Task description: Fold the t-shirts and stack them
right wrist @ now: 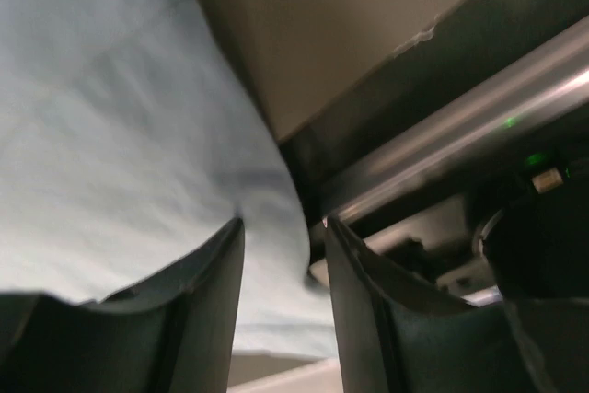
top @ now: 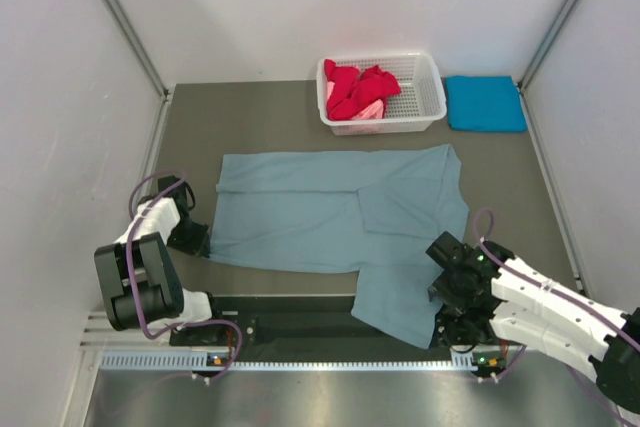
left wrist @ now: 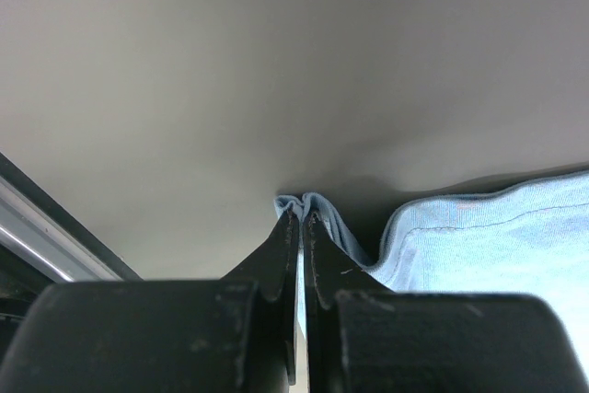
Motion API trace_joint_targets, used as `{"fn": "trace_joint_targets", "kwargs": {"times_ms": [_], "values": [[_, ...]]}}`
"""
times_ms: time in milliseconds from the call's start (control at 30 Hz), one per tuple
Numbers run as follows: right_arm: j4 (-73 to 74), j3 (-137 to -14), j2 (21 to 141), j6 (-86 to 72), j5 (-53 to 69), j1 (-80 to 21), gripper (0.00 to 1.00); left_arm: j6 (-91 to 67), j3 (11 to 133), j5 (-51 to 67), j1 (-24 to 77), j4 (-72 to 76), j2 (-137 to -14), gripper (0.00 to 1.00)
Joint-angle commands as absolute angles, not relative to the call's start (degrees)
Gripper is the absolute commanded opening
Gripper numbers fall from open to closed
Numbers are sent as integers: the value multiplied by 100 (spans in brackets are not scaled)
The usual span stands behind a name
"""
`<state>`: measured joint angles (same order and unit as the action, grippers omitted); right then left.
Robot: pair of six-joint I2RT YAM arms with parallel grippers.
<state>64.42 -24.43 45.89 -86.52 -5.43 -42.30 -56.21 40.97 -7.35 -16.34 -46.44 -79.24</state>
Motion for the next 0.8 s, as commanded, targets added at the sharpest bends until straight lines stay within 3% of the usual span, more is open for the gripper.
{"fn": "trace_joint_targets", "kwargs": {"times_ms": [0,300,400,433,567,767], "values": [[6188,-2058,4527,-9263,-369,-4525,41,-5704,4025,-747,-1644,-4140,-7866,0],[5748,-2012,4728,-9387,-589,-4702,32,-5678,4034,-773,-1644,-4105,-7936,0],[5590,-2117,5000,-9229,-738,-4702,24,-5695,4017,-773,-1652,-4087,-7963,0],[5555,-2153,5123,-9185,-843,-4702,16,-5695,4008,-765,-1644,-4078,-7972,0],[5546,-2443,5300,-8843,-1133,-4693,1,-5695,4043,-765,-1644,-4104,-7972,0],[5994,-3401,5344,-7964,-1915,-4597,0,-5546,4122,-791,-1644,-4175,-7866,0]]}}
